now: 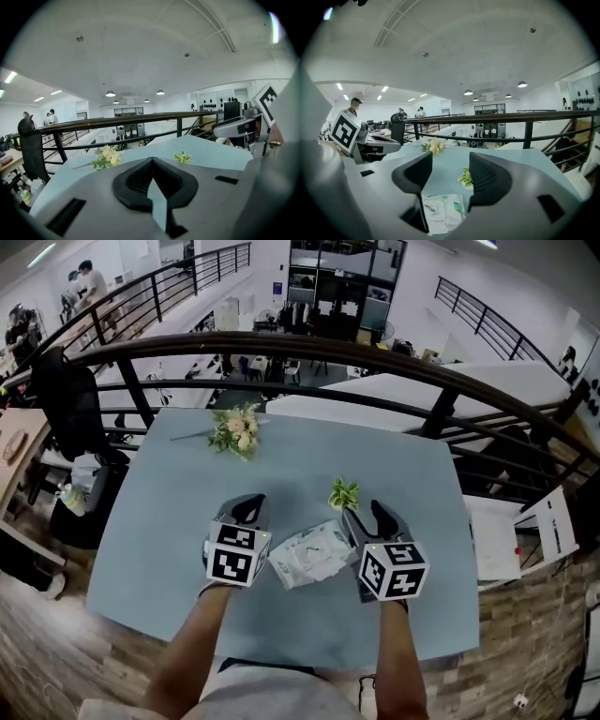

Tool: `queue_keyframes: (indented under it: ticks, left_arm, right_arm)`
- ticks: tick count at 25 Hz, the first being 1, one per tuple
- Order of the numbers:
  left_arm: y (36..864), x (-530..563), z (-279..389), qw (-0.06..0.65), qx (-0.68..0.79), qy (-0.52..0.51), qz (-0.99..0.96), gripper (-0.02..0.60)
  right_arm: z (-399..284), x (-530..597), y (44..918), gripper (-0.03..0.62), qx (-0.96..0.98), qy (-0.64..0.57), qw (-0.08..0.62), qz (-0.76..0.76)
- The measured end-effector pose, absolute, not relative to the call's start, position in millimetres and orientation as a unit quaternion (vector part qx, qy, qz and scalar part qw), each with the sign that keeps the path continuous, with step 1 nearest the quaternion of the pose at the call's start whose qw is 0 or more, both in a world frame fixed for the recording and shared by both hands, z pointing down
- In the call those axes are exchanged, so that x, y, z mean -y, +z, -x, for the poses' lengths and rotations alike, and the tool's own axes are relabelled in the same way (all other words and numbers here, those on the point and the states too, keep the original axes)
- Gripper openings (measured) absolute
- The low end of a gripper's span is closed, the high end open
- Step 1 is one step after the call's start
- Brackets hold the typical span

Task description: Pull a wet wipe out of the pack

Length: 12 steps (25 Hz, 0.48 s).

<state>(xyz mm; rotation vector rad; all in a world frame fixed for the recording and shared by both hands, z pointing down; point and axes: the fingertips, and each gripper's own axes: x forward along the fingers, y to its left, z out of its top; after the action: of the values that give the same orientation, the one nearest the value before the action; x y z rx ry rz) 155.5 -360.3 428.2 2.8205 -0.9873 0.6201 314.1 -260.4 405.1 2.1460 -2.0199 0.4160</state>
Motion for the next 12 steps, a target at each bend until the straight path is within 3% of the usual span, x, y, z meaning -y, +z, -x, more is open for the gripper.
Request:
queue_keyframes:
  ticks: [12]
  left_arm:
    - [432,335,-147,0.048,0.37,0.206,-0.905,-0.008]
  right_arm:
    - [-319,249,410,0.23,0.712,0.137,0.102,-0.681]
